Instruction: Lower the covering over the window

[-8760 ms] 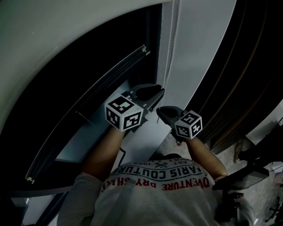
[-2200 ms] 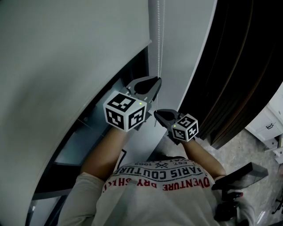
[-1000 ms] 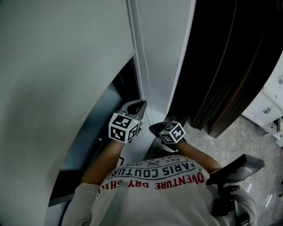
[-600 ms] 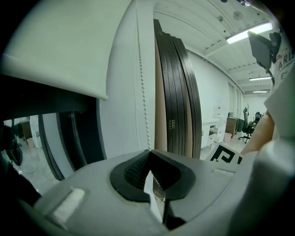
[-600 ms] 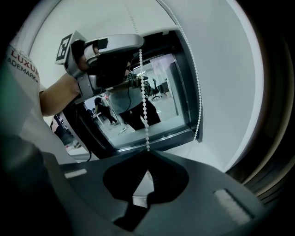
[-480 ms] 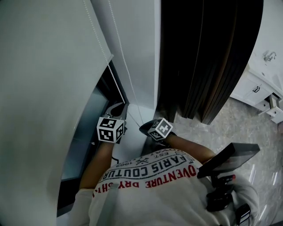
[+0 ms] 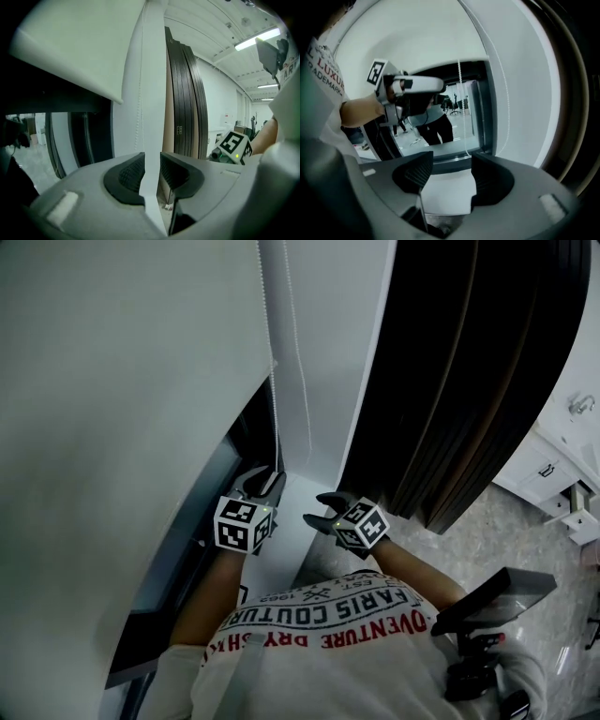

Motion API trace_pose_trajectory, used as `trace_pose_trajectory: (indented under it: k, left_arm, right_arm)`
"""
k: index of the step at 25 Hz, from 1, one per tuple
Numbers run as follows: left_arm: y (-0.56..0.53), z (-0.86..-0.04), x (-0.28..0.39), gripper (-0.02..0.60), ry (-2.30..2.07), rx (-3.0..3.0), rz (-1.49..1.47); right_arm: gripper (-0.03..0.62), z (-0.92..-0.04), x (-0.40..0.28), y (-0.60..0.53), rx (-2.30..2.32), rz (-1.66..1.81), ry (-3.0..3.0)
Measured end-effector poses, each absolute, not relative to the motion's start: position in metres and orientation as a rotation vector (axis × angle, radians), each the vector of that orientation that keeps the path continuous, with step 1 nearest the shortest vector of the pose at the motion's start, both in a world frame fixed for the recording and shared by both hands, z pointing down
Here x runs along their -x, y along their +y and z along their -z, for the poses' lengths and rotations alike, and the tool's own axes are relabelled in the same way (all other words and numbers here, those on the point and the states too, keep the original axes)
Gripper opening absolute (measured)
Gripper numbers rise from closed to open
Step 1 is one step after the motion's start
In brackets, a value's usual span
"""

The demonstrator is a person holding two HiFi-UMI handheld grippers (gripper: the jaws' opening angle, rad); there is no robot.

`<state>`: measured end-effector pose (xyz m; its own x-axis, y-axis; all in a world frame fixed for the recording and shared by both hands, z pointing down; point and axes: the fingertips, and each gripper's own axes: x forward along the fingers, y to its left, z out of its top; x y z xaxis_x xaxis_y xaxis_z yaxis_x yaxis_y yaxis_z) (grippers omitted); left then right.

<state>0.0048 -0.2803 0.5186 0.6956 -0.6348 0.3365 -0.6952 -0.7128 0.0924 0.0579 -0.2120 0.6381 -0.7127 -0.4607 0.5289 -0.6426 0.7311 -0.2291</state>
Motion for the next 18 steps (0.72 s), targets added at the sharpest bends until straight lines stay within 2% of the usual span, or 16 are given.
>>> trace_pose_trajectory:
  k: [3,6,7,8,12,18]
  left_arm:
    - [-0.273,-0.526,-0.001,0.107,-1.077,-2.658,-0.349]
    - [-0.255,-0.518,-0.002,0.090,-1.041,-2.636,-0.230]
    - [-0.243,-0.509,0.000,0.056,-1.026,-2.638,-0.198]
    - [-0.230,-0.498,0.002,0.004,-1.013,-2.644,-0.176]
    - [-0.187,-0.456,0.007,0.003,-0.981,-2.675,-0.139]
    - [-0.128,-0.415,-0.020,0.003,-0.959,-2.719,-0.080]
  right_arm:
    - [0.240,-0.604,-0.069,-0.222,-0.884,-0.532,-2.580]
    - [0.074,-0.560,-0.066,-0.213,-0.877,-0.500,-2.686]
    - [0.011,-0.546,-0.063,-0.204,-0.878,-0.496,-2.703]
    - [0.000,-0.533,-0.058,-0.195,-0.873,-0.497,-2.712]
    - [0.000,-0.488,-0.047,-0.161,-0.813,-0.505,-2.779]
    - [0.005,-0.444,-0.053,-0.107,-0.722,-0.438,-2.859]
